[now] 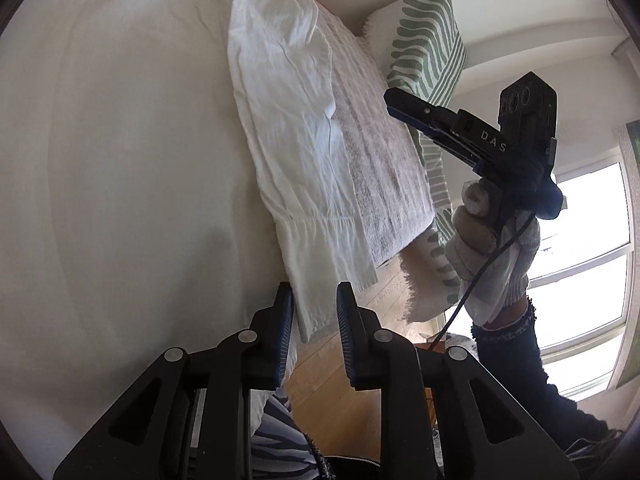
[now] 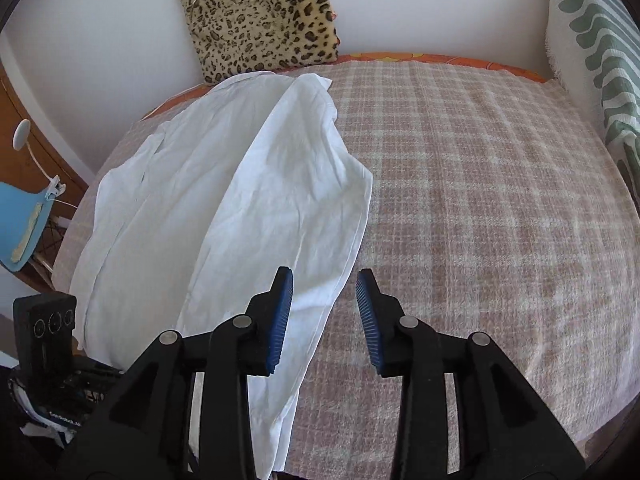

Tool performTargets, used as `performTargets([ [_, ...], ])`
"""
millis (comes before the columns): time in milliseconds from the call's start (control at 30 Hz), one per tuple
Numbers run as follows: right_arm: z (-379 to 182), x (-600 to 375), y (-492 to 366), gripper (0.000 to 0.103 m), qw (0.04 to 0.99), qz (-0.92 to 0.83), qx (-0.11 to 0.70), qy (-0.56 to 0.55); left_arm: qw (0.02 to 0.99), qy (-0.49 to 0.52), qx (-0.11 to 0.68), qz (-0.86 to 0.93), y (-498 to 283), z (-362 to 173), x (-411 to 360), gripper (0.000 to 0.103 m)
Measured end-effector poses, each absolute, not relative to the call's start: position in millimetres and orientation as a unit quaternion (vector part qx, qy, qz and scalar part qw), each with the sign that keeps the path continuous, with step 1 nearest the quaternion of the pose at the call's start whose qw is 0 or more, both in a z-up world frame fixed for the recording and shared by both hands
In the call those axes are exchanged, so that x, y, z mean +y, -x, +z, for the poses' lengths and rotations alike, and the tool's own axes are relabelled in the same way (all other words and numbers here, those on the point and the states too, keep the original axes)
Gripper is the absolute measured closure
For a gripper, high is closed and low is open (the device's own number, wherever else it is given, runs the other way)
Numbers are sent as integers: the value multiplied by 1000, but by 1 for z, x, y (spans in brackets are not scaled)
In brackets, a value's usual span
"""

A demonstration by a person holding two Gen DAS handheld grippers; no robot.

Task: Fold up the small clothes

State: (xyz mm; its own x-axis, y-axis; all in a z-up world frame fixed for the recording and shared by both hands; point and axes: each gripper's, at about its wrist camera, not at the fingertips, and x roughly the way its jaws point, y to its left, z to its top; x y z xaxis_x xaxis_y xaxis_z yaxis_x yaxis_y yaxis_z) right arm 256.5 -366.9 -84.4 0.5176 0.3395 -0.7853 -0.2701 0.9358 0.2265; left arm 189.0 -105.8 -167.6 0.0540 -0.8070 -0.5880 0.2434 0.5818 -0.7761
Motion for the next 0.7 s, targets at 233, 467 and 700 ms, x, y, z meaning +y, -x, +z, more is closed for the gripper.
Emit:
performTargets([
  [233,-110,-357,-186,68,861,165,480,-20,670,266,557,-412,-182,-159,-119,103],
  [467,-77,-324,-195,68,888,184,421,11,693,245,563,-378,-187,-169,-108,103],
  [700,-106,-253,-254,68,880,163,435,97,717,212,556,-363,-169,-152,-85,93],
])
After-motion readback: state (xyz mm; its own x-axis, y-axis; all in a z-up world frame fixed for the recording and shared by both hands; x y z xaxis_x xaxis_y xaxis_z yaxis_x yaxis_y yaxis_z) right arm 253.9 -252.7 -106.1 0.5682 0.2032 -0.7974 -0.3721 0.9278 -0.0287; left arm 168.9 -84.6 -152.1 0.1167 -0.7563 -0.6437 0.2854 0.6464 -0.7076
